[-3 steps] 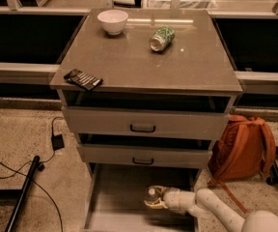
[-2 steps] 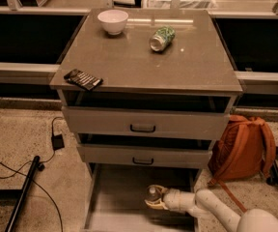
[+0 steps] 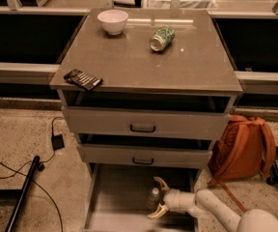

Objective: Place water bottle into bottom drawer

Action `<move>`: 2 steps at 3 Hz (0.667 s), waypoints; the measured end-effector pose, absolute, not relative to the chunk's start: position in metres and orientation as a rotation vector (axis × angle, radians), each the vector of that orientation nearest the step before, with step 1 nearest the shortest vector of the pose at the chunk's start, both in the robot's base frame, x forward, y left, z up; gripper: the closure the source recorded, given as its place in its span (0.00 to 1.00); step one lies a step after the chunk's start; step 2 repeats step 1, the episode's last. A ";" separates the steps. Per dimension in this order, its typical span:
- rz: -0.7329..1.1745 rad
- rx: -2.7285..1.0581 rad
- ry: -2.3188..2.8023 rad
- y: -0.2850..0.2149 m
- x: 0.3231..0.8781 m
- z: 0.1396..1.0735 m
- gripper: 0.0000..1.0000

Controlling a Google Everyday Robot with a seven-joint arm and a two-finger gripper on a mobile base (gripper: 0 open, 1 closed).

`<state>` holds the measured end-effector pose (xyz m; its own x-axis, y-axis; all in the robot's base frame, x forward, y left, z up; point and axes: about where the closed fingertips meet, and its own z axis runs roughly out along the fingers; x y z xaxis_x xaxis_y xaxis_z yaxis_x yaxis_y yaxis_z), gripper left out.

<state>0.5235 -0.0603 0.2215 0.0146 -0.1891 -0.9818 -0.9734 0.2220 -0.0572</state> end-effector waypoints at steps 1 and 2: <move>0.918 -1.186 1.416 -0.060 0.524 0.221 0.00; 0.918 -1.186 1.416 -0.060 0.524 0.221 0.00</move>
Offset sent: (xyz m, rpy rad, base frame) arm 0.0000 0.0000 0.0000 0.0000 0.0000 0.0000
